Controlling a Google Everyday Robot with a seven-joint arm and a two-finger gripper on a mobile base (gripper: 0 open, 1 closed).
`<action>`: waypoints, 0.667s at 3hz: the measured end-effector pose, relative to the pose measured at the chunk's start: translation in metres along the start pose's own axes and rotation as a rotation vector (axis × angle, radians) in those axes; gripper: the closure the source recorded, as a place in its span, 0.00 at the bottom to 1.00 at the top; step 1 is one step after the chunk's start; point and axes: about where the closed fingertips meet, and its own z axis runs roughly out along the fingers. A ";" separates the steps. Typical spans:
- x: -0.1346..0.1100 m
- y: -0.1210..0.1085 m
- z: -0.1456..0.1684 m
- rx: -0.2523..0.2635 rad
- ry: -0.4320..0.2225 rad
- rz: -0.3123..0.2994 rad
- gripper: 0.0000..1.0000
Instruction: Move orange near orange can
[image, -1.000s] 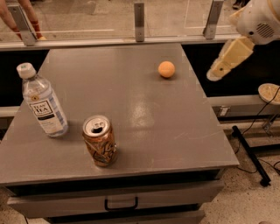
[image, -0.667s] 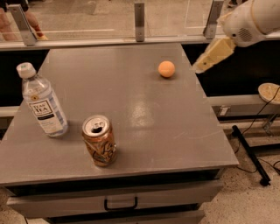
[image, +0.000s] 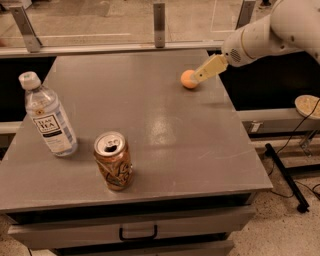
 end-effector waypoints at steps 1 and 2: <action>0.006 0.003 0.035 -0.024 0.003 0.047 0.00; 0.013 0.009 0.057 -0.059 0.020 0.077 0.00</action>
Offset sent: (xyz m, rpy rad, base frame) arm 0.0340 0.0331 -0.0680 0.0680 0.1379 -0.0104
